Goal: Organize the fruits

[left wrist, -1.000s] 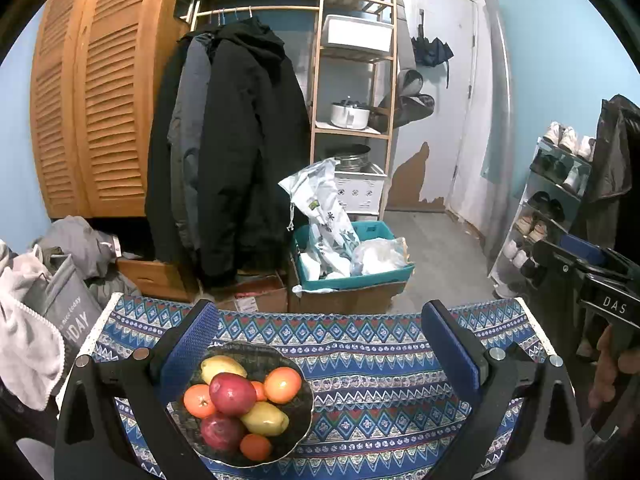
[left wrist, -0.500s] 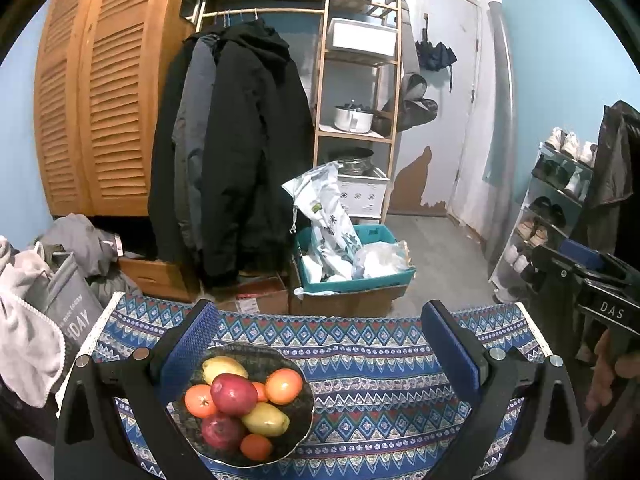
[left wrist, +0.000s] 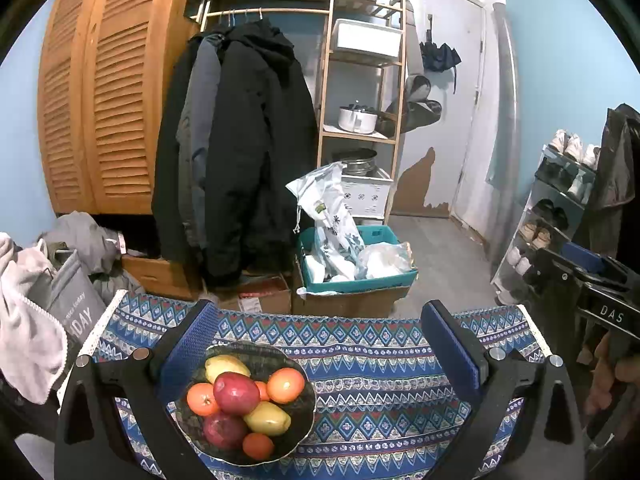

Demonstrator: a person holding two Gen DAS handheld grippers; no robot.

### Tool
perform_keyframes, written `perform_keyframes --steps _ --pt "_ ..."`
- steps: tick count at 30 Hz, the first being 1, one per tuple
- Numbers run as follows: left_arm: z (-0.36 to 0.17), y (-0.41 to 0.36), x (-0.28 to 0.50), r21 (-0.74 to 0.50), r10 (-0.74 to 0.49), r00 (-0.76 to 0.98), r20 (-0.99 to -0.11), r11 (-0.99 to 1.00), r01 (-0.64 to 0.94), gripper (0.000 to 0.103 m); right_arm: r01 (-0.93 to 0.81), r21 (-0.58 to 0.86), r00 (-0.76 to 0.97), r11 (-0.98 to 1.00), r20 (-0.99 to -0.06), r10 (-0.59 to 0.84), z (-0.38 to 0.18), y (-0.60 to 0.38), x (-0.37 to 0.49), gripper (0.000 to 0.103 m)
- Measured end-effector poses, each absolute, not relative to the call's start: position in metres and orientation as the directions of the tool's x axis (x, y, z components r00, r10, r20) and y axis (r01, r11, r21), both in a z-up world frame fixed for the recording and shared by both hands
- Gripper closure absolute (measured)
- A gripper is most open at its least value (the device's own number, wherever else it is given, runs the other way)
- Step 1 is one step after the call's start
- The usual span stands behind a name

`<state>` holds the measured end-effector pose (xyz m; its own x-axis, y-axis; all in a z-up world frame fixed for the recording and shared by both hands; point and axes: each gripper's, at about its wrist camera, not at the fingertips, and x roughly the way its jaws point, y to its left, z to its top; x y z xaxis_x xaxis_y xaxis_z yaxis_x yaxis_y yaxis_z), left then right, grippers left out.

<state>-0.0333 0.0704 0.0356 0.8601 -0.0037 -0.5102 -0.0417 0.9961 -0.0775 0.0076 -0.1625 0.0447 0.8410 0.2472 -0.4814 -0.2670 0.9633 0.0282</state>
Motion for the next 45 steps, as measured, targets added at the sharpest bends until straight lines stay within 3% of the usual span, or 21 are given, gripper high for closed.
perform_keyframes --steps 45 --pt "0.0394 0.0657 -0.0353 -0.056 0.034 0.862 -0.505 0.996 -0.072 0.001 -0.269 0.026 0.839 0.963 -0.484 0.248 0.0449 -0.16 0.0071 0.021"
